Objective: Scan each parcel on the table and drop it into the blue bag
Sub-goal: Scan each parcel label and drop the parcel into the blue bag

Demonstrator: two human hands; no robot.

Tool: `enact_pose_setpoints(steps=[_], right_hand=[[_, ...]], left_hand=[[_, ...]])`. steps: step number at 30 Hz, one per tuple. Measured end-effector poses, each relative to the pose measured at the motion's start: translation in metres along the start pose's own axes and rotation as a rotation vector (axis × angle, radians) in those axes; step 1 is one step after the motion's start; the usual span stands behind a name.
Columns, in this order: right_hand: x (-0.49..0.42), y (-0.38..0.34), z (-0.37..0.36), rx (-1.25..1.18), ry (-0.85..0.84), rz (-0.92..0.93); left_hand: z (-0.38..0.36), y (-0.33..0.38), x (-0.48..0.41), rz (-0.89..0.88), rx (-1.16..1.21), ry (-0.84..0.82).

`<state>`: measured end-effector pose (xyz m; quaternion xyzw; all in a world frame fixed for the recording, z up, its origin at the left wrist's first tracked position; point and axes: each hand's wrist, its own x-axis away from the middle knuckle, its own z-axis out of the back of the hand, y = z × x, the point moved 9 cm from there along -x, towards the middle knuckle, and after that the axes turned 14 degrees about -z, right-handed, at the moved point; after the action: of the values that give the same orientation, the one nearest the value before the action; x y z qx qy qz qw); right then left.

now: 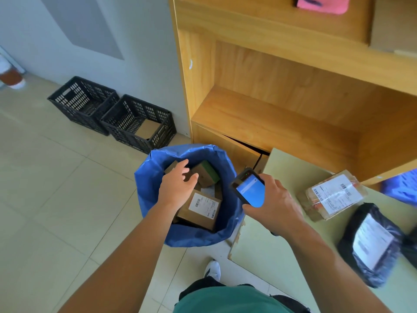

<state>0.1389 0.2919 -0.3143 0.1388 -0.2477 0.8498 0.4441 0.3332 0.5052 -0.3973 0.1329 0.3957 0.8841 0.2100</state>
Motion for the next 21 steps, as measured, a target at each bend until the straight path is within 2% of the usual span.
enact_pose_setpoints(steps=[10,14,21], right_hand=[[0.003,0.081,0.027,-0.042,0.036,-0.041],[0.002,0.143,0.045,-0.082,0.052,-0.064],[-0.005,0.297,0.086,-0.150,0.047,-0.188]], left_hand=[[-0.067,0.103,0.019,-0.254,-0.143,-0.187],[-0.122,0.158,0.035,-0.359,-0.218,-0.257],[-0.242,0.263,0.075,-0.409,-0.219,-0.317]])
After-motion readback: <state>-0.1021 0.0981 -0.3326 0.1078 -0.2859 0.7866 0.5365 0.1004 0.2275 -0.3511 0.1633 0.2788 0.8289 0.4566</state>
